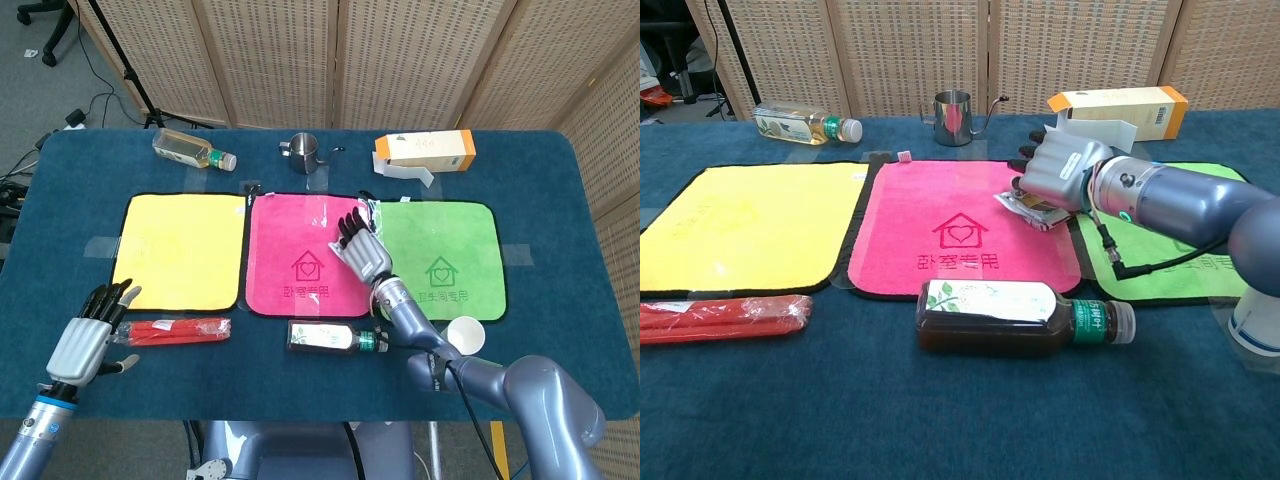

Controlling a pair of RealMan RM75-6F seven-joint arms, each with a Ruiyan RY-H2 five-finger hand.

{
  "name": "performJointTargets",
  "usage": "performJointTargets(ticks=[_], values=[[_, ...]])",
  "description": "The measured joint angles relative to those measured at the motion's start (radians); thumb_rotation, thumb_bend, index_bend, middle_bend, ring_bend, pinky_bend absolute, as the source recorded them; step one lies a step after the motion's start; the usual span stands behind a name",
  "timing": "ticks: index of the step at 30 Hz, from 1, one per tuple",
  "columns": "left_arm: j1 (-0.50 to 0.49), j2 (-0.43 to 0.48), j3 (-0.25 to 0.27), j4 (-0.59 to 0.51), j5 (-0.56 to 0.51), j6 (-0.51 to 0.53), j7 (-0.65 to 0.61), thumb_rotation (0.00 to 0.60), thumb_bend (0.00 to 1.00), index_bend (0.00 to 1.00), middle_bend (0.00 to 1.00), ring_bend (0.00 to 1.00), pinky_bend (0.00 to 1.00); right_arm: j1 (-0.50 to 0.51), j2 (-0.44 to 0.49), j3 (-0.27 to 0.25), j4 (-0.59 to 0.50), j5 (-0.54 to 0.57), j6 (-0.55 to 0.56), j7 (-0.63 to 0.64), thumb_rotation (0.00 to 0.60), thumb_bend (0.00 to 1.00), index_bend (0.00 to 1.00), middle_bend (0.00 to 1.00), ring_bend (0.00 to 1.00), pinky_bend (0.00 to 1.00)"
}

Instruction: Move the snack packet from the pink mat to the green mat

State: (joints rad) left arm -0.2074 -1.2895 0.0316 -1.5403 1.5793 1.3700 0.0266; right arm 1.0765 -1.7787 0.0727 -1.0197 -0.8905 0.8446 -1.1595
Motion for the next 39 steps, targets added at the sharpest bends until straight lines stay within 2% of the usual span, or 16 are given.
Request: performJointTargets(ticks=[25, 39], values=[[0.003, 0.003, -0.001, -0.004, 0.002, 0.007, 0.002, 0.6, 0.09, 0.0, 0.0, 0.0, 0.0, -0.095, 0.065, -0.028, 0.042, 0.024, 0.003, 0.059, 0.6, 0.98, 0.15, 0.05, 0.0, 0.04], [0.005, 0.003, -0.002, -0.006, 0.004, 0.012, 0.003, 0.6, 0.09, 0.0, 0.0, 0.0, 0.0, -0.124, 0.121, -0.02, -0.018, 0.007, 0.044, 0.07, 0.6, 0.98, 0.15, 0.05, 0.0, 0.04]])
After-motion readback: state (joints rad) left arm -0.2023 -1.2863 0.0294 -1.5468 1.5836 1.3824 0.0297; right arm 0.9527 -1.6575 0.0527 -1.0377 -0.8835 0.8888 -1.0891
